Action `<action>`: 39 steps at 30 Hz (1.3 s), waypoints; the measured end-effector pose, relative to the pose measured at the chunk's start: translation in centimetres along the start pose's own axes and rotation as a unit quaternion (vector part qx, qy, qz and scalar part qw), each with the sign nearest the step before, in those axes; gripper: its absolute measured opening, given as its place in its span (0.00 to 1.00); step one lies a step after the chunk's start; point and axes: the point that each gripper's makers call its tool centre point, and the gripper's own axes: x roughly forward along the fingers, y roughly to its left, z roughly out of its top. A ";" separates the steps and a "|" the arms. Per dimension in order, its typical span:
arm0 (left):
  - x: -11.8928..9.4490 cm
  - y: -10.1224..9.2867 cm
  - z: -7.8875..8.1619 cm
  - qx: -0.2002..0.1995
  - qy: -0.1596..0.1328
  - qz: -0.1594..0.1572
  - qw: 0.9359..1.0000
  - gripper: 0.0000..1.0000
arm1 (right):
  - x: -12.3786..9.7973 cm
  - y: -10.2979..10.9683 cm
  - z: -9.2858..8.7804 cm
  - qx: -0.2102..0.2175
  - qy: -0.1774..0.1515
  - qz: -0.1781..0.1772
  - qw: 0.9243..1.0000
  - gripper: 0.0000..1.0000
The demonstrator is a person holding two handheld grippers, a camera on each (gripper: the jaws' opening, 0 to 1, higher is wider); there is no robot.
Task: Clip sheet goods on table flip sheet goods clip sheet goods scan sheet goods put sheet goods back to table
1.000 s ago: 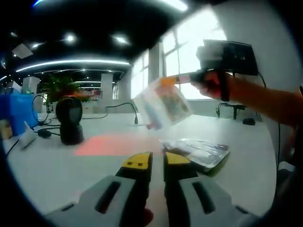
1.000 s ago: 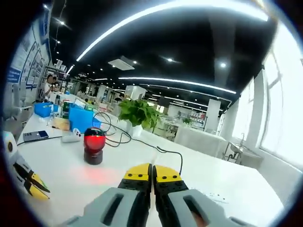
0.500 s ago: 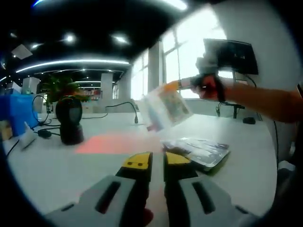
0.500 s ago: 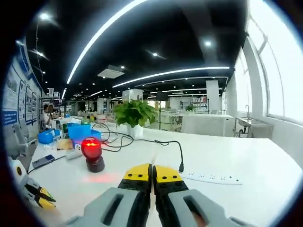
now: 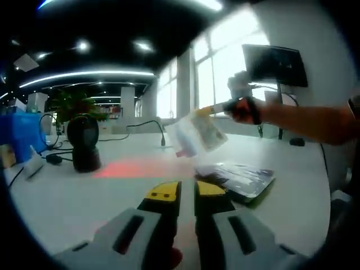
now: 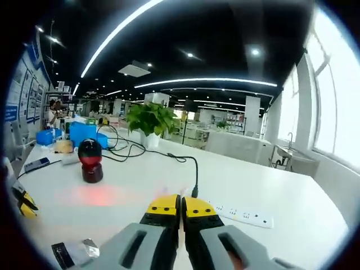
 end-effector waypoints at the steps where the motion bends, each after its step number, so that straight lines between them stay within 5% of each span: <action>1: 0.0 0.0 0.0 0.000 0.000 0.000 1.000 0.03 | 0.1 0.0 -0.2 0.000 0.001 -0.001 1.000 0.00; 19: -0.1 -0.5 -0.3 0.006 0.007 -0.010 1.000 0.03 | 3.6 -2.2 -6.7 -0.025 0.080 -0.015 0.996 0.00; 39: 0.2 -0.8 -0.4 0.009 0.010 -0.019 1.000 0.03 | 4.8 -3.1 -8.7 -0.062 0.090 -0.003 0.994 0.01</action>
